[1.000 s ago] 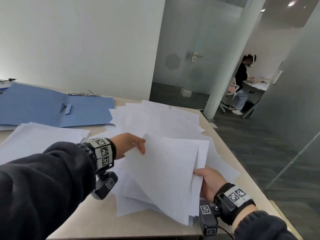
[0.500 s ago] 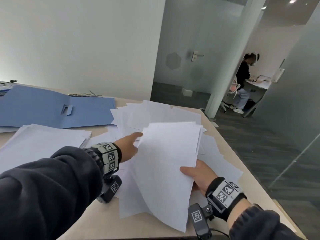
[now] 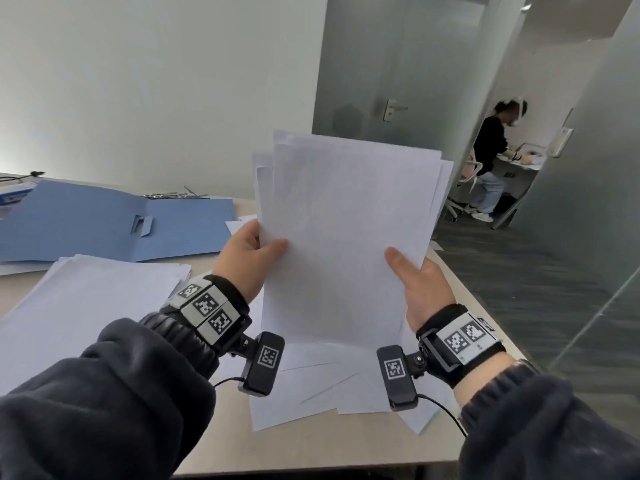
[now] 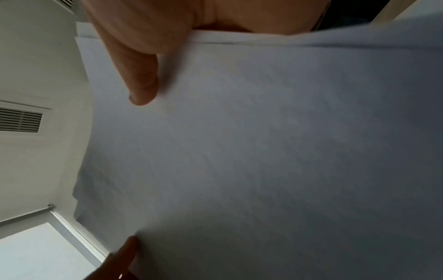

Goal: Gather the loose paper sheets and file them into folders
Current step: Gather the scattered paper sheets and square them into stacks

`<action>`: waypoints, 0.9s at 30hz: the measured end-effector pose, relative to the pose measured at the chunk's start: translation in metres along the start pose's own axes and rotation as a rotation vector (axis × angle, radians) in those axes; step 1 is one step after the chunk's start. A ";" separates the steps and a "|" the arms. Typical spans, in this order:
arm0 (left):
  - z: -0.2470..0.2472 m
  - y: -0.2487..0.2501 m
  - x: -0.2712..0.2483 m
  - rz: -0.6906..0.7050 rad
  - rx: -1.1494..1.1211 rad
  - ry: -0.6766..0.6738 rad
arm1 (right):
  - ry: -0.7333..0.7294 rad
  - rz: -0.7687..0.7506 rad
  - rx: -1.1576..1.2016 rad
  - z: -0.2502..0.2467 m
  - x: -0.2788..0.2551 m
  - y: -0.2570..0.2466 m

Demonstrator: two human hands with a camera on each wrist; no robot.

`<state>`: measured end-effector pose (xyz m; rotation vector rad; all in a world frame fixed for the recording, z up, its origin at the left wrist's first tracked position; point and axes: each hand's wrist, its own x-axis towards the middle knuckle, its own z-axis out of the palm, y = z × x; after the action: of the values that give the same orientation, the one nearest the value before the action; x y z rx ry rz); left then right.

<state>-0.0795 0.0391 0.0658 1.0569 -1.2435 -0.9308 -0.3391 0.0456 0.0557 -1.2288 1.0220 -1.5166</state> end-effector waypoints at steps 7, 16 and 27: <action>0.008 -0.009 -0.025 -0.035 -0.018 -0.058 | -0.001 -0.038 -0.002 -0.006 -0.015 0.013; 0.019 -0.011 -0.036 -0.008 0.065 -0.073 | 0.013 -0.050 0.001 -0.010 -0.018 0.008; -0.006 -0.036 -0.054 -0.174 0.162 -0.078 | -0.009 0.071 -0.326 0.002 -0.023 0.024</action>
<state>-0.0788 0.0818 0.0166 1.2837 -1.3237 -1.0245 -0.3318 0.0622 0.0274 -1.4042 1.3305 -1.3219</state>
